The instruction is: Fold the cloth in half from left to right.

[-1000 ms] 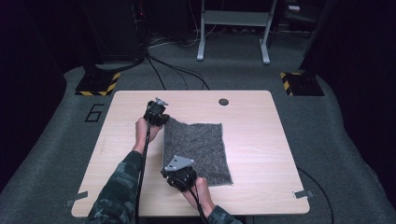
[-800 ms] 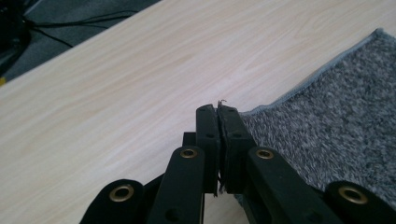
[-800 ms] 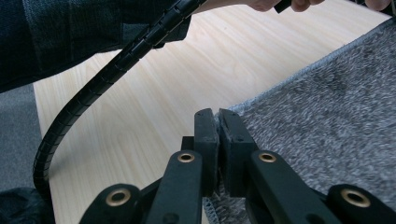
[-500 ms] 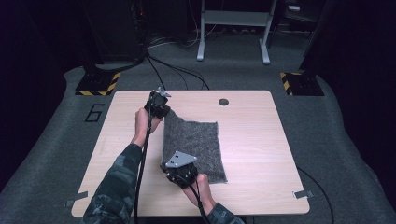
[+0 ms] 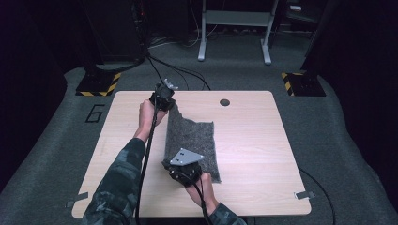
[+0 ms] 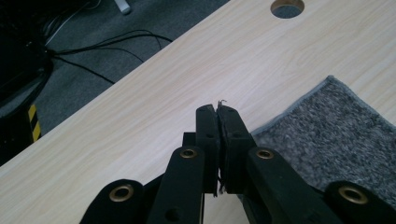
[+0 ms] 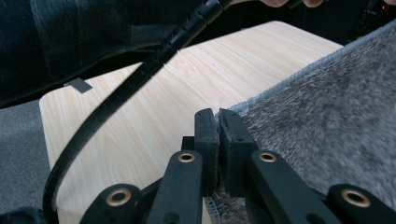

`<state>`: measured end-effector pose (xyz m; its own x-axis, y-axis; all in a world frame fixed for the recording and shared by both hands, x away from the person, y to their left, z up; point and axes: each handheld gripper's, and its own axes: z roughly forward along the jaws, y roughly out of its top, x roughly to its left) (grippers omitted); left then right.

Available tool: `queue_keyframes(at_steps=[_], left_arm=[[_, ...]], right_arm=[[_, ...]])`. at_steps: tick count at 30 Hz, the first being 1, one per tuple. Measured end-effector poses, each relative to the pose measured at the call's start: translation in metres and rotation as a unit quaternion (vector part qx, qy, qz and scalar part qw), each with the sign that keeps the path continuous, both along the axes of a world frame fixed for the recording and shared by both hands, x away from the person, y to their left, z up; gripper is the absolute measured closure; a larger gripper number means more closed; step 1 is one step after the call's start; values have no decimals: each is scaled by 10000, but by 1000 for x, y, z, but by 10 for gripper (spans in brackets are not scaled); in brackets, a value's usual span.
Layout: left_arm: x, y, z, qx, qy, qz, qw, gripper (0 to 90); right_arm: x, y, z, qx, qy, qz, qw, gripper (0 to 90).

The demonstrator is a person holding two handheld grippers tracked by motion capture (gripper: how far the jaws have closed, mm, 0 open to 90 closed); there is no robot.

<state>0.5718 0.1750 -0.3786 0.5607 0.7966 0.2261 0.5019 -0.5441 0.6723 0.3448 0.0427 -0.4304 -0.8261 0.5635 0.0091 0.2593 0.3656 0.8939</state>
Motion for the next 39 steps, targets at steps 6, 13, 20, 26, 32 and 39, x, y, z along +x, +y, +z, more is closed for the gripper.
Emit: queue_keyframes(at_steps=[6,13,20,26,32,39], left_arm=[[5,-24,-14,42,115,-139,9998,876],[8,-46,-23,18,163,-273,9995,875],[11,-62,-32,7,227,-357,9991,875],[14,-76,-43,-17,299,-390,9988,872],[18,-85,-56,-6,422,-350,9985,869],[22,-94,-69,79,489,-285,9984,861]], right_arm=[[-3,-24,-9,-37,45,-182,9998,866],[-4,-53,-19,-16,185,-435,9989,865],[-5,-75,-29,0,362,-675,9971,864],[-5,-86,-40,-67,523,-827,9952,863],[-2,-98,-55,-120,743,-1001,9921,861],[6,-111,-71,-183,1003,-1188,9877,860]])
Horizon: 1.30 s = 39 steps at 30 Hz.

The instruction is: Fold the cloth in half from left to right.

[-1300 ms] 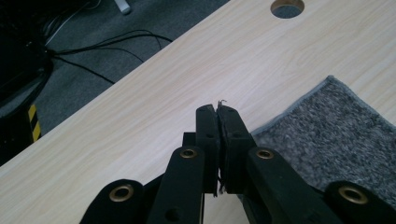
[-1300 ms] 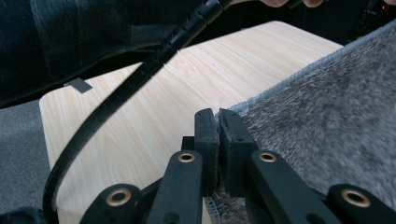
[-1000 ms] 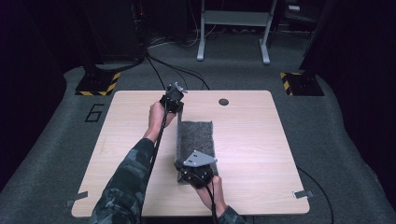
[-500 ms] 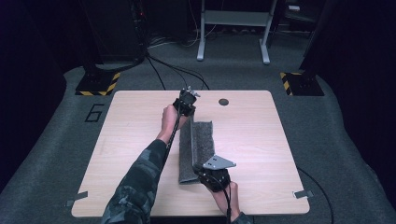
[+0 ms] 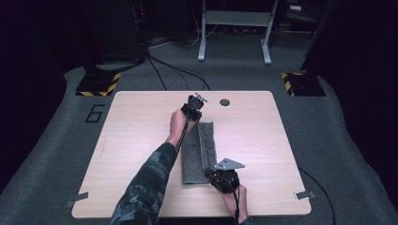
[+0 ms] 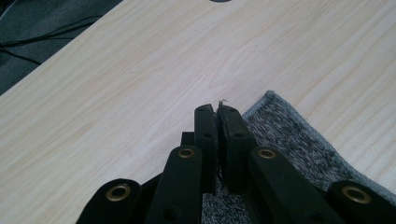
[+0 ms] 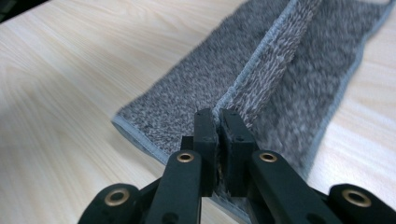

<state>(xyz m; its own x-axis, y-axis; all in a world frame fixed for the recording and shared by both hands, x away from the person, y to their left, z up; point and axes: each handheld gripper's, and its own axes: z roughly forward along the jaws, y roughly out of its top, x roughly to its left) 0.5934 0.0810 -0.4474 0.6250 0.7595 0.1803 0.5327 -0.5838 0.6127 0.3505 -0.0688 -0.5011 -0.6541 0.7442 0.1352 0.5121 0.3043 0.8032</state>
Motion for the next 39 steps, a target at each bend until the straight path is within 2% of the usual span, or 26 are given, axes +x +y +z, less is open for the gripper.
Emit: queue_keyframes(at_steps=[6,11,13,15,17,18,20,24,27,31,33,35,37,38,39], left_arm=[[2,-9,-12,46,100,16,9999,857],[5,-14,-19,25,96,27,9999,845],[6,-15,-21,7,113,106,9999,758],[7,-15,-21,-68,201,199,9996,586],[8,-13,-22,-214,181,325,9991,457],[8,-11,-21,-247,201,328,9990,413],[8,-7,-19,-345,191,383,9985,357],[7,0,-12,-472,120,392,9980,244],[6,3,-9,-513,98,390,9979,226],[3,4,-11,-436,122,322,9985,216],[0,5,-14,-427,161,307,9985,207],[-6,10,-17,-428,164,294,9985,201],[-9,13,-18,-449,166,273,9985,198],[-14,20,-20,-449,161,293,9984,195],[-14,20,-20,-449,161,293,9984,191]], right_arm=[[0,-6,-8,-67,99,-40,9999,857],[0,-11,-13,-72,161,-109,9998,850],[0,-12,-14,-69,225,-145,9996,839],[-1,-14,-17,-112,216,-160,9996,813],[-3,-16,-19,-142,234,-225,9994,765],[-5,-17,-20,-140,297,-312,9990,738],[-6,-21,-21,-217,223,-375,9988,711],[-9,-28,-21,-278,227,-527,9980,670],[-10,-32,-21,-310,241,-601,9974,629],[-14,-38,-20,-406,191,-746,9962,558],[-15,-42,-19,-358,158,-793,9961,503],[-13,-46,-18,-324,154,-825,9959,410],[-11,-47,-17,-283,147,-834,9960,386],[-6,-48,-14,-248,134,-807,9963,328],[-6,-48,-14,-248,134,-807,9963,328]])
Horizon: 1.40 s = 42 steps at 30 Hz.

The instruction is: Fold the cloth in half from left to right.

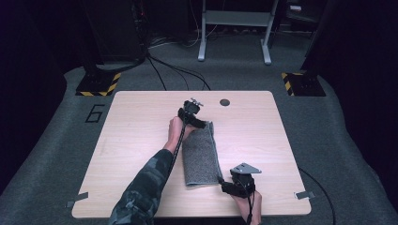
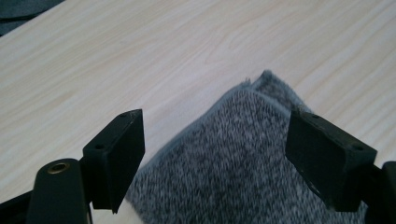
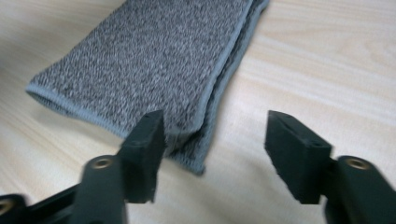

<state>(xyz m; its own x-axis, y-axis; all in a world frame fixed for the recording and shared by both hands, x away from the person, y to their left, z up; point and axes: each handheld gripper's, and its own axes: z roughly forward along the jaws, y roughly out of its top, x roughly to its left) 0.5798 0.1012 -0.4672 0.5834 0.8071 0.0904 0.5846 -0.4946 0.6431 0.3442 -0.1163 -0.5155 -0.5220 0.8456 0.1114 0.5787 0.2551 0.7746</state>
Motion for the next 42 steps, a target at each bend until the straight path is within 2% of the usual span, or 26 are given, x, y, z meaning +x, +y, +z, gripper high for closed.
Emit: queue_keyframes(at_steps=[2,4,5,6,7,11,12,13,14,15,16,17,18,20,22,26,27,28,29,30,31,32,37,42], left_arm=[[-6,12,-3,-19,35,59,10000,175],[-9,16,-3,66,69,21,10000,174],[-16,23,-5,78,82,-16,9999,166],[-16,23,-5,78,82,-16,9999,163],[-27,29,-7,104,101,-89,9999,162],[-52,41,-12,125,132,-174,9997,158],[-52,41,-12,125,132,-174,9997,153],[-66,46,-16,73,183,-275,9994,155],[-66,46,-16,73,183,-275,9994,154],[-81,49,-20,99,218,-374,9990,153],[-81,49,-20,99,218,-374,9990,153],[-97,51,-22,35,245,-465,9986,153],[-97,51,-22,35,245,-465,9986,153],[-112,52,-25,7,280,-582,9979,153],[-126,52,-28,84,192,-671,9975,154],[-148,54,-34,3,214,-730,9971,153],[-159,55,-36,-2,190,-791,9967,153],[-159,55,-36,-2,190,-791,9967,151],[-172,56,-38,25,191,-895,9958,148],[-172,56,-38,25,191,-895,9958,148],[-186,57,-39,67,107,-961,9953,150],[-186,57,-39,67,107,-961,9953,150],[-212,62,-44,161,13,-1046,9944,152],[-217,68,-46,71,79,-1063,9943,152]], right_arm=[[9,2,3,25,-10,73,10000,239],[11,2,3,19,-9,69,10000,217],[18,3,2,-36,-9,116,9999,190],[18,3,2,-36,-9,116,9999,190],[24,4,1,-140,-26,101,9998,179],[31,6,-4,-312,-20,44,9995,161],[31,6,-4,-312,-20,44,9995,161],[32,8,-6,-389,-18,-20,9992,144],[32,8,-6,-389,-18,-20,9992,144],[33,8,-8,-469,-22,-27,9989,138],[33,8,-8,-469,-22,-27,9989,138],[34,7,-10,-512,-25,3,9987,137],[34,7,-10,-512,-25,3,9987,137],[34,9,-9,-490,-19,-15,9988,138],[34,10,-10,-500,23,14,9987,113],[35,11,-11,-568,62,61,9983,108],[35,11,-11,-597,76,67,9982,108],[35,11,-11,-597,76,67,9982,108],[35,11,-11,-620,96,77,9980,111],[35,11,-11,-620,96,77,9980,111],[34,12,-11,-657,91,103,9977,112],[34,12,-11,-657,91,103,9977,112],[30,14,-11,-731,85,164,9972,110],[21,19,-11,-677,129,166,9975,111]])
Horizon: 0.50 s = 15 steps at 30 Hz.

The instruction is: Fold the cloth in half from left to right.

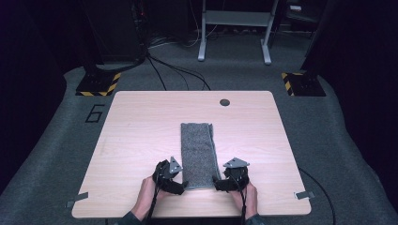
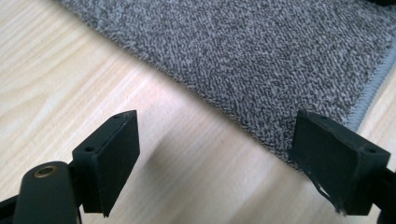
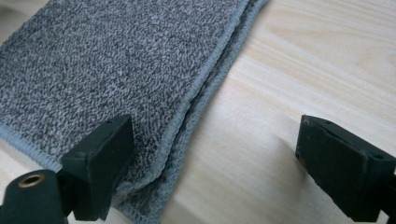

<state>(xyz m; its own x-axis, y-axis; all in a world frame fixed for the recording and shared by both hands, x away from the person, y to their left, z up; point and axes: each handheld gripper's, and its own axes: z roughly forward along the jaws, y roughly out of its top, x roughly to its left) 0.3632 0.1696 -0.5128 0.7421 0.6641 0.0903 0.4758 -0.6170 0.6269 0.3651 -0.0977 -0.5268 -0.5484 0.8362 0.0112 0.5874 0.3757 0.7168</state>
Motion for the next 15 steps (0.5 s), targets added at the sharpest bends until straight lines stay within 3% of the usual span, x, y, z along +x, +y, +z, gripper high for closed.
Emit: queue_keyframes(at_steps=[6,12,15], left_arm=[[-6,9,-2,-131,84,8,9999,152],[-13,15,-4,-243,166,54,9996,150],[-13,17,-2,-283,155,69,9995,139]], right_arm=[[-17,3,0,-89,-34,226,9997,112],[-27,6,0,8,17,340,9994,96],[-23,-3,2,371,77,513,9980,69]])
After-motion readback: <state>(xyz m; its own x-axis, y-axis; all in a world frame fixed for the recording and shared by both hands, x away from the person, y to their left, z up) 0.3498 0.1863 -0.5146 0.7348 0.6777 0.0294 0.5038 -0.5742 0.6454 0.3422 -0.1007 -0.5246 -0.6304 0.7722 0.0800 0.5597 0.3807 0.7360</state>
